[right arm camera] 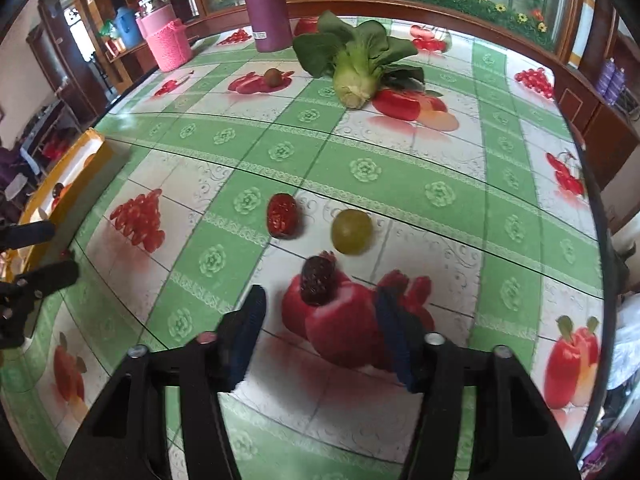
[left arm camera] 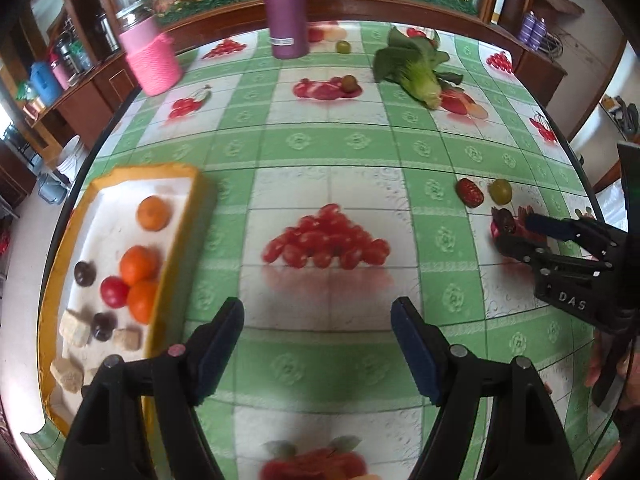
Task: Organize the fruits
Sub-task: 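Grasp the dark purple fruit with the right gripper while the left grasps the red date, then carry the dark purple fruit and red date over the white tray with both grippers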
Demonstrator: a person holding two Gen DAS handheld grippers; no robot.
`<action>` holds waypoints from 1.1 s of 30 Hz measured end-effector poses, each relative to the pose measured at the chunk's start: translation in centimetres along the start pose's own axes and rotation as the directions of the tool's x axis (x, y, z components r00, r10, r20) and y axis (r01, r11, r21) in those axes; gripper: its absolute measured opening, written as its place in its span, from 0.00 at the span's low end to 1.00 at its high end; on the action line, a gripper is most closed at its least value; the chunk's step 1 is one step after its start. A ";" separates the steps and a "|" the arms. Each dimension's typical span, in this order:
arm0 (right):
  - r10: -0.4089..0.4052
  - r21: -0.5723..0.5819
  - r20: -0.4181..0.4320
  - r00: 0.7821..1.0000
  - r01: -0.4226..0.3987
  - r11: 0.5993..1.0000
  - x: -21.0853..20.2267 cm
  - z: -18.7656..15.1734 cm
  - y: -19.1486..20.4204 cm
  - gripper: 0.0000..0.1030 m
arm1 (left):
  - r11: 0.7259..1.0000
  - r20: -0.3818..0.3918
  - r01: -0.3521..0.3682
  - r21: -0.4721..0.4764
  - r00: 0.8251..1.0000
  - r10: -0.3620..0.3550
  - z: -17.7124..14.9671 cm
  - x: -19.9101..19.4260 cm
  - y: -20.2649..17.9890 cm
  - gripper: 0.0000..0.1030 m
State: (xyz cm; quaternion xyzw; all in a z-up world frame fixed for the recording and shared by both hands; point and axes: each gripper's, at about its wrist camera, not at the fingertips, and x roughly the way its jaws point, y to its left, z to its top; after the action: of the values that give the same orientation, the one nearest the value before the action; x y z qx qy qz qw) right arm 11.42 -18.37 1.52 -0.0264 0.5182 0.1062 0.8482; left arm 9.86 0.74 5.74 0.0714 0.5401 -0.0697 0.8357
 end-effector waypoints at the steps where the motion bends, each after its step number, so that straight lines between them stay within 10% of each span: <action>1: 0.018 -0.006 -0.006 1.000 -0.018 1.000 0.3 0.0 0.0 0.31 | 1.000 -0.002 0.000 0.004 1.000 0.000 0.4 0.3 -0.6 0.76; 4: -0.003 -0.062 0.001 1.000 0.003 0.998 0.4 -0.1 0.6 0.18 | 1.000 -0.010 0.011 0.014 1.000 -0.011 1.7 1.1 -2.2 0.76; 16: -0.011 -0.042 0.044 0.999 0.013 0.999 -3.0 -2.3 -2.5 0.18 | 0.995 -0.015 0.090 0.047 0.996 -0.090 6.1 5.4 -10.1 0.75; 22: 0.001 -0.006 0.039 0.999 -0.001 1.000 -3.4 -3.5 -3.6 0.18 | 0.991 0.041 0.103 0.090 0.993 -0.107 6.5 6.5 -11.2 0.30; 33: -0.003 -0.013 0.063 0.998 0.003 1.000 -4.7 -3.8 -3.0 0.18 | 0.969 0.051 0.240 0.056 0.969 -0.243 3.7 3.7 -7.3 0.30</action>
State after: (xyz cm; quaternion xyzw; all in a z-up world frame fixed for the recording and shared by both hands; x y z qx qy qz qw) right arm 6.67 -22.59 3.79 -0.0292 0.4903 0.1090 0.8642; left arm 13.24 -7.27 3.59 0.0237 0.5185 -0.1865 0.8342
